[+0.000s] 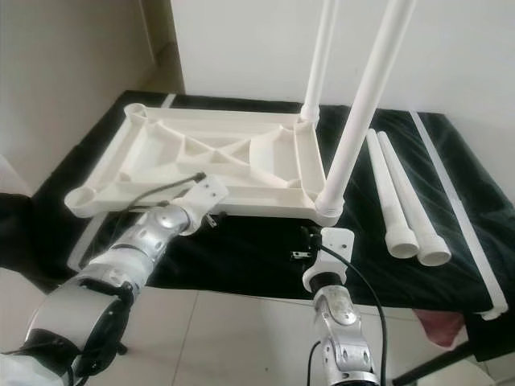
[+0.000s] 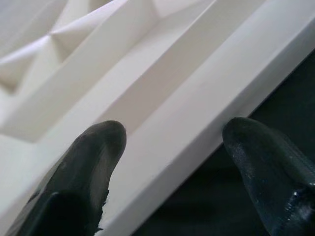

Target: Building children table

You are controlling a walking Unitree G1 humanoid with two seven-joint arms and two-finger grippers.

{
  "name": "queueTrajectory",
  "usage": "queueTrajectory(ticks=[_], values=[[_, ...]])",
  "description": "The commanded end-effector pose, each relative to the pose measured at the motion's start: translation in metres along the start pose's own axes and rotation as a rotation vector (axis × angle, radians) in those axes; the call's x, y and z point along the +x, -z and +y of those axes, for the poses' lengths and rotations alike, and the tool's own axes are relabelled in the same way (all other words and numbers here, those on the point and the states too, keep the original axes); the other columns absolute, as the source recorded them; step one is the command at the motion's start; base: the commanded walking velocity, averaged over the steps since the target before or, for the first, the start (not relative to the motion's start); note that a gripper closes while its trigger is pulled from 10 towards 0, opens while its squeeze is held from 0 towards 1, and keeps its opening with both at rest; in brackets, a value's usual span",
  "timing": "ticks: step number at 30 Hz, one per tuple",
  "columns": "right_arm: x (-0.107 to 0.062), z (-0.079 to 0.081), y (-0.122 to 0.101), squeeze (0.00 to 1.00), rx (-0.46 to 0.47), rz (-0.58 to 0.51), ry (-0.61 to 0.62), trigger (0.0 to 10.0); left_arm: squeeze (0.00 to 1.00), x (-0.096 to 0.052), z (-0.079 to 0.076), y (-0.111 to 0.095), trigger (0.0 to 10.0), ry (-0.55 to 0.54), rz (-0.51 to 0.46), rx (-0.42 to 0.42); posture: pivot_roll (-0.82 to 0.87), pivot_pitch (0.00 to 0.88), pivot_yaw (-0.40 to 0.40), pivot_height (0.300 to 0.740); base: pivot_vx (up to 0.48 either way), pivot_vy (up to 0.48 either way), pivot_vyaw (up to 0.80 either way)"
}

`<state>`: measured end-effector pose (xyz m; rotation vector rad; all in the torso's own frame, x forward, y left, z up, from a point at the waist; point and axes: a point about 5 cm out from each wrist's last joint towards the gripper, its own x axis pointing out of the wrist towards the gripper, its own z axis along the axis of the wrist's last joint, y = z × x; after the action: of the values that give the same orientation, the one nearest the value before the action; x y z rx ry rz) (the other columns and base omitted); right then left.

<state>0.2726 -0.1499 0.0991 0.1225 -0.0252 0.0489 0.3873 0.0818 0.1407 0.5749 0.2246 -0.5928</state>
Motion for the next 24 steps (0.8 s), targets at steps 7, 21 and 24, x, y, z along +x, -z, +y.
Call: queueTrajectory(ticks=[7, 21, 24], values=[[-0.001, -0.001, 0.002, 0.0, 0.002, 0.01, 0.006, 10.0, 0.0, 0.002, 0.002, -0.014, 10.0, 0.06, -0.076, -0.15, -0.03, 0.013, 0.014, 0.74, 0.0, 0.0, 0.0], [-0.003, 0.001, 0.003, 0.0, -0.009, 0.016, -0.035, 10.0, 0.0, -0.001, -0.01, -0.018, 10.0, 0.264, -0.186, -0.05, -0.03, 0.016, 0.011, 0.74, 0.0, 0.0, 0.0], [-0.004, 0.0, 0.003, 0.0, -0.009, 0.019, -0.038, 10.0, 0.0, 0.0, -0.01, -0.014, 10.0, 0.26, -0.147, -0.047, -0.03, 0.019, 0.012, 0.74, 0.0, 0.0, 0.0]])
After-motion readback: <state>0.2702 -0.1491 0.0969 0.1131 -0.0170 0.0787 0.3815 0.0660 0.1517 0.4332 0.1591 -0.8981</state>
